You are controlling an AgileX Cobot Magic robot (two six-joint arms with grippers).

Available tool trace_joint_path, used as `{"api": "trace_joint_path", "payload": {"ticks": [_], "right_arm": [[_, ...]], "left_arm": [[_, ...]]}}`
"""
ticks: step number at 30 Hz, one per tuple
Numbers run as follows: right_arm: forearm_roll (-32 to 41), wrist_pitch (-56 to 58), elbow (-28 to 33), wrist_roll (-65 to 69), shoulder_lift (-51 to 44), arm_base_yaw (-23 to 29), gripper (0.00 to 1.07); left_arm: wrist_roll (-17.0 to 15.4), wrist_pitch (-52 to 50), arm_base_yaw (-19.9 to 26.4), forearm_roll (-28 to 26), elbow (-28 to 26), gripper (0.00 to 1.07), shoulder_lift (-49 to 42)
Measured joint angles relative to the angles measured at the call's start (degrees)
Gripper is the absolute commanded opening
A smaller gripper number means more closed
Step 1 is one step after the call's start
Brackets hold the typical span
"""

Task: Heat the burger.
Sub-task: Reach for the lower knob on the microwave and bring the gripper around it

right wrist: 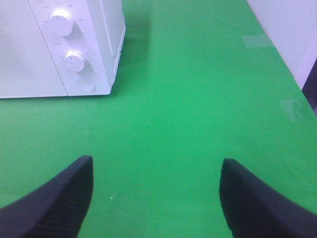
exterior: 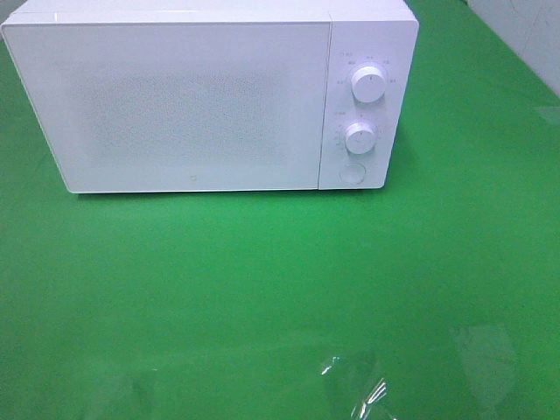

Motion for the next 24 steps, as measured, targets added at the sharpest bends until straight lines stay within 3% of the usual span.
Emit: {"api": "trace_joint_path", "payload": {"ticks": [11,24], "right_arm": [[0.0,-15.3,2.8,0.0,9.6,0.0,0.76],[0.0,-37.4,11.7,0.0,20.3,0.0,0.76]], "left_arm": [[0.0,0.0,0.0,0.0,0.0,0.99,0.0],[0.0,0.0,0.0,0.0,0.0,0.99,0.0]]}}
